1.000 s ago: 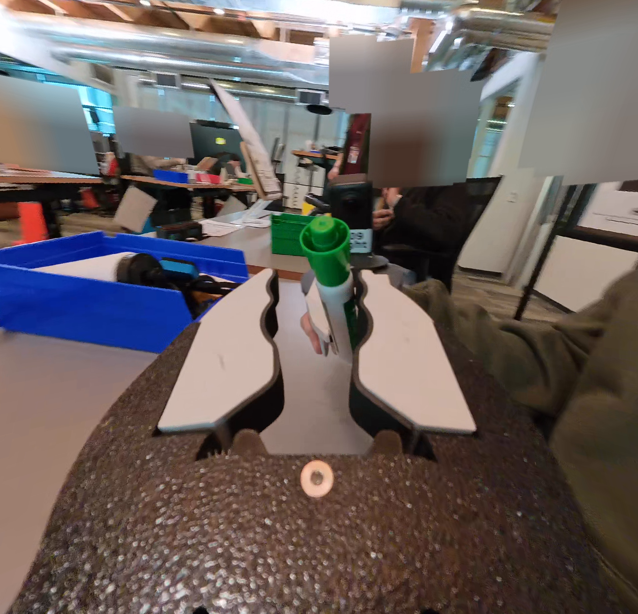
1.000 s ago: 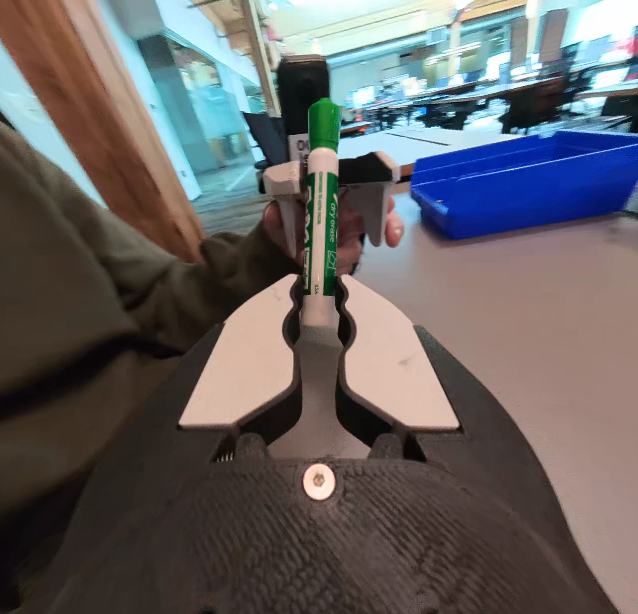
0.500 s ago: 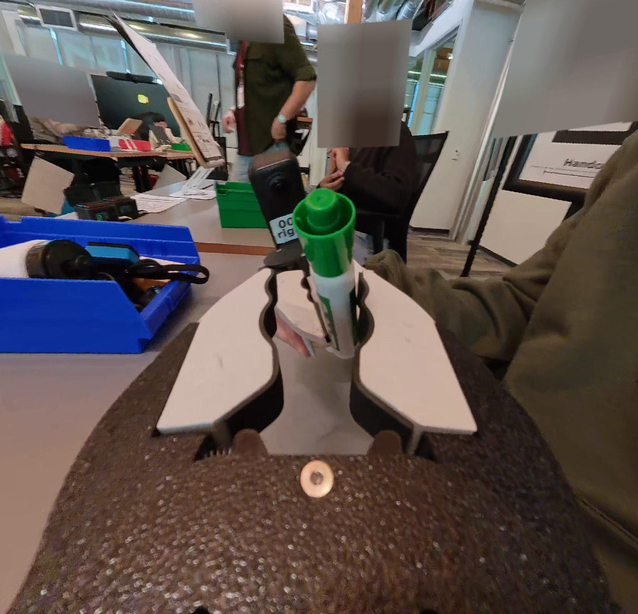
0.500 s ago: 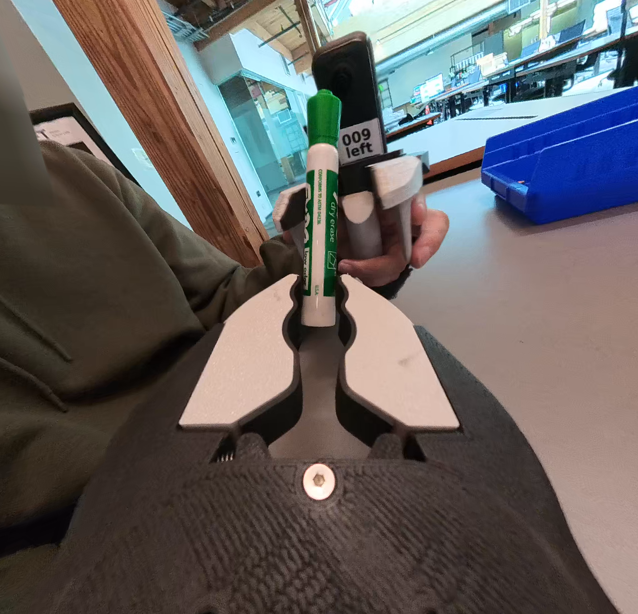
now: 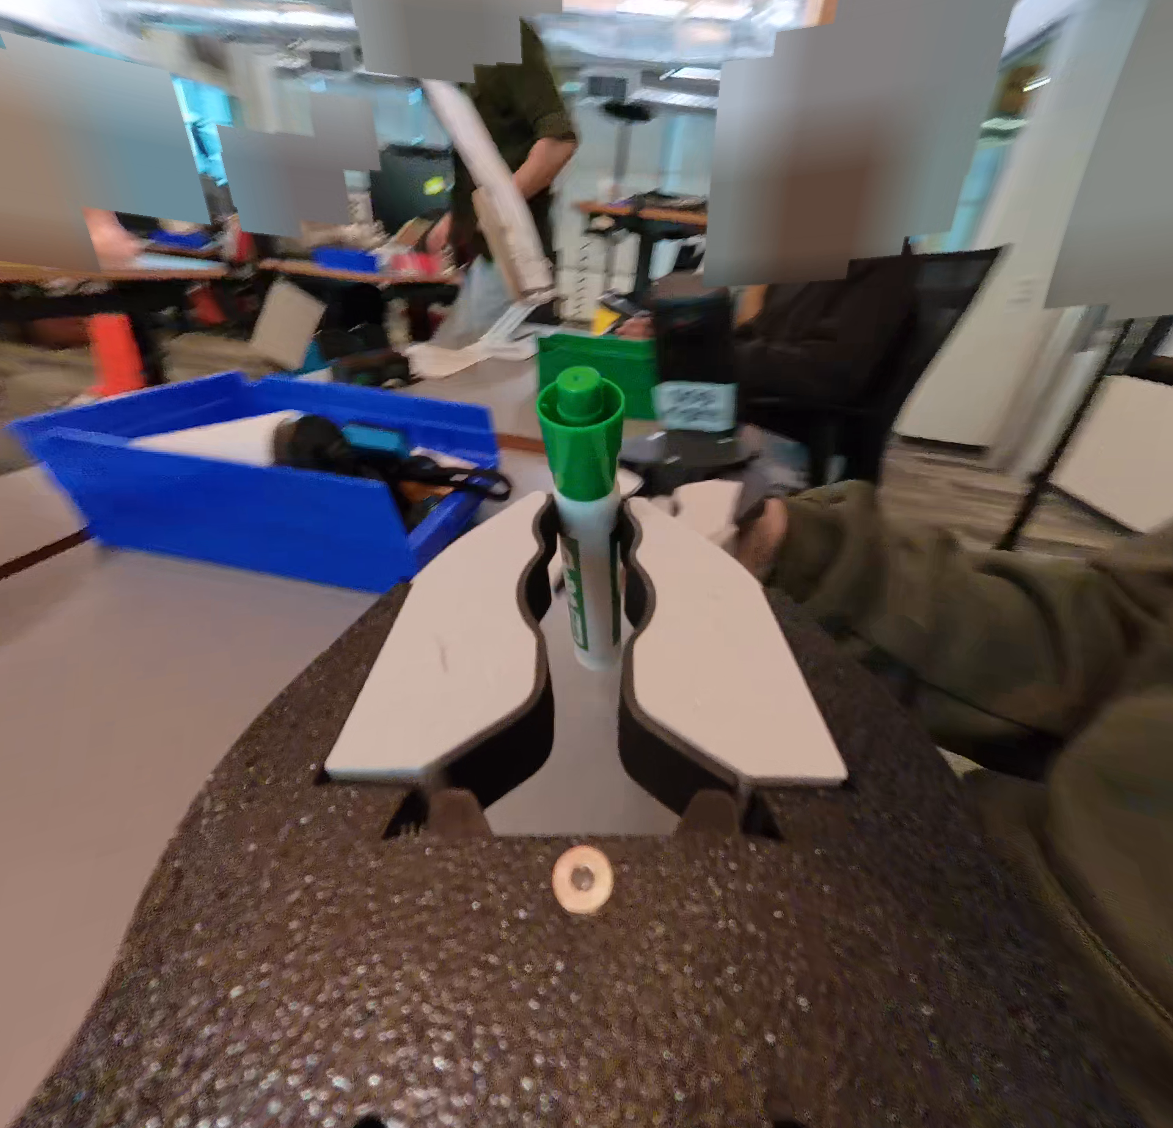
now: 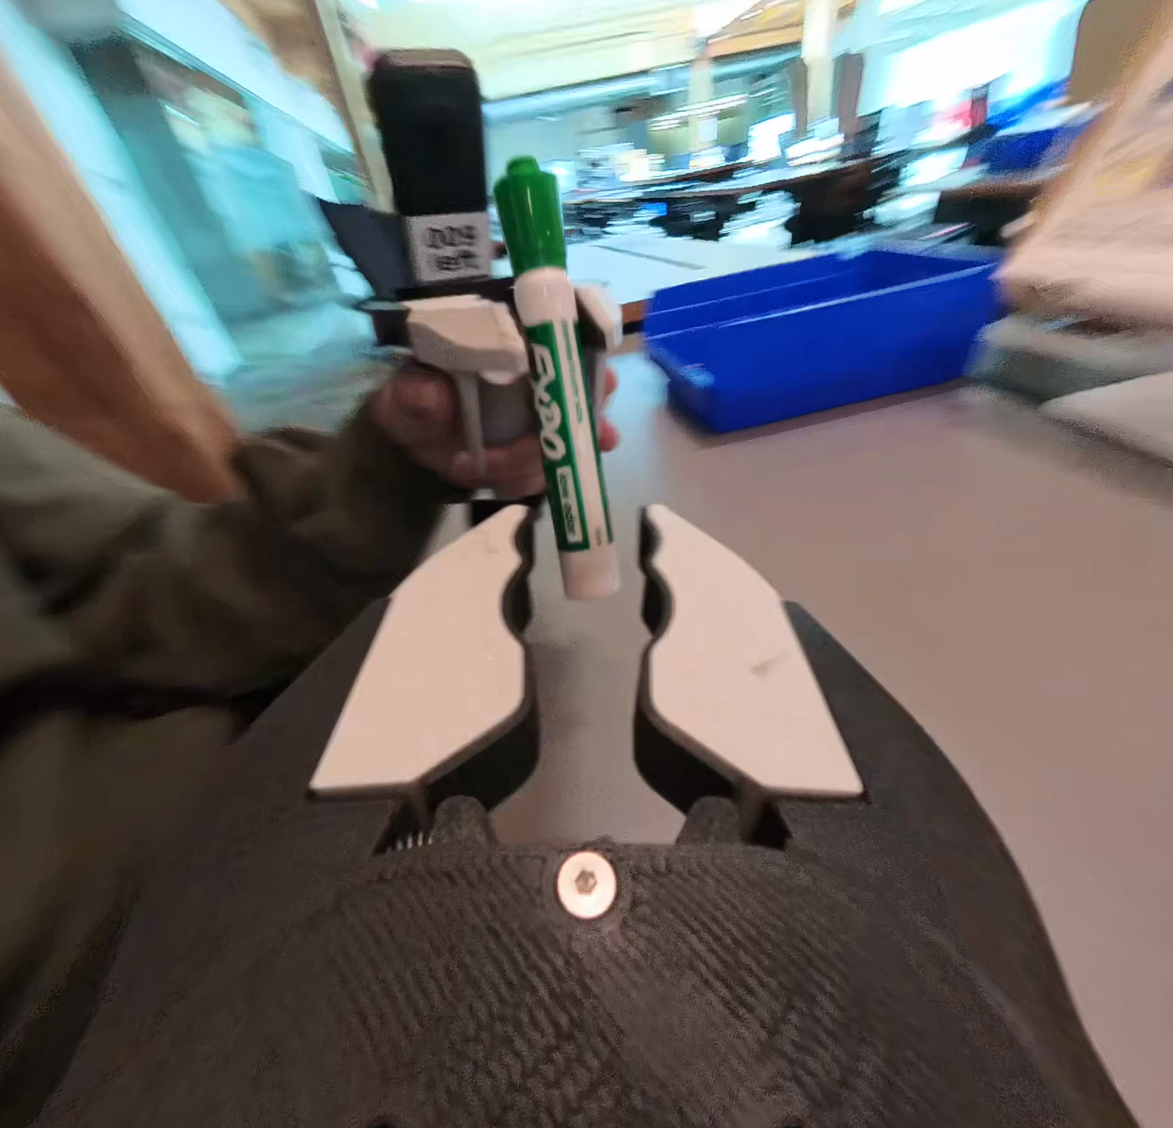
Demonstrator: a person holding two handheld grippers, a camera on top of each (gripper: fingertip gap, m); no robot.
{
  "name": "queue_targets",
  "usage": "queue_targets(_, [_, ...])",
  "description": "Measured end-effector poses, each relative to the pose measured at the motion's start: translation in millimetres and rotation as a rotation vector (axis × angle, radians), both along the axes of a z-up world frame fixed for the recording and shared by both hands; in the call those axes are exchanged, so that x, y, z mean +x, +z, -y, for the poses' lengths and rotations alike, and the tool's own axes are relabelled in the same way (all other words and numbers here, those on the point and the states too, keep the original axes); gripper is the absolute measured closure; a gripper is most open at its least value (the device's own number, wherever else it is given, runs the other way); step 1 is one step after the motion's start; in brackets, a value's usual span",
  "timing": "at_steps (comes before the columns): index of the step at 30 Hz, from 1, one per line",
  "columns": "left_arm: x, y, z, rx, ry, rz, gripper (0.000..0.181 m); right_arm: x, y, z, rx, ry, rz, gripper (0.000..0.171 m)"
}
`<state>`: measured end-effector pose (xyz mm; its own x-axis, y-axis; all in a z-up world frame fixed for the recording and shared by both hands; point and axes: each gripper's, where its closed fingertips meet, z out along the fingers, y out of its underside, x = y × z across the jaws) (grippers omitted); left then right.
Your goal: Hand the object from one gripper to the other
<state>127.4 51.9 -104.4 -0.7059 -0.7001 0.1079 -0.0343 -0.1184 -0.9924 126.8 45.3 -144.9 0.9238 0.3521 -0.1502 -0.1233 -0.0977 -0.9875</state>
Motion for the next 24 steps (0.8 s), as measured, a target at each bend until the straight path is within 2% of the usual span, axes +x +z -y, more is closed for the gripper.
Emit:
queue_targets(1, [5,-7,-4,0.027,0.055,-0.046,0.163,9,5,-2,0.028,-0.102,0.108,0.126])
queue_targets(4, [18,-31,-12,0.197,0.187,-0.15,0.163,20,31,2,0.125,-0.282,0.32,0.128])
queue_targets(5, [22,-34,-14,0.27,0.234,-0.138,0.163,20,39,3,0.13,-0.304,0.321,0.132])
queue_targets(8, [30,-33,-13,0.446,0.346,-0.074,0.163,17,50,0,0.096,-0.343,0.312,0.125])
queue_targets(11, [32,-29,-1,0.558,0.379,0.033,0.163,25,44,-6,0.041,-0.438,0.331,0.125])
queue_targets(12, [32,-30,3,0.584,0.373,0.047,0.163,24,41,-9,0.033,-0.436,0.323,0.126])
queue_targets(14, [32,-32,6,0.592,0.371,0.035,0.163,12,39,-12,0.047,-0.358,0.318,0.152])
queue_targets(17, [28,-29,8,0.543,0.331,0.037,0.163,11,43,-11,0.06,-0.322,0.267,0.153])
queue_targets(19, [24,-20,11,0.417,0.283,0.049,0.162,11,54,-6,0.146,-0.289,0.159,0.151])
queue_targets(22, [22,-1,3,0.068,0.224,0.046,0.137,27,90,18,0.422,-0.29,-0.088,0.151])
queue_targets(24, [22,10,-7,-0.216,0.163,0.007,0.128,41,110,41,0.61,-0.288,-0.251,0.152])
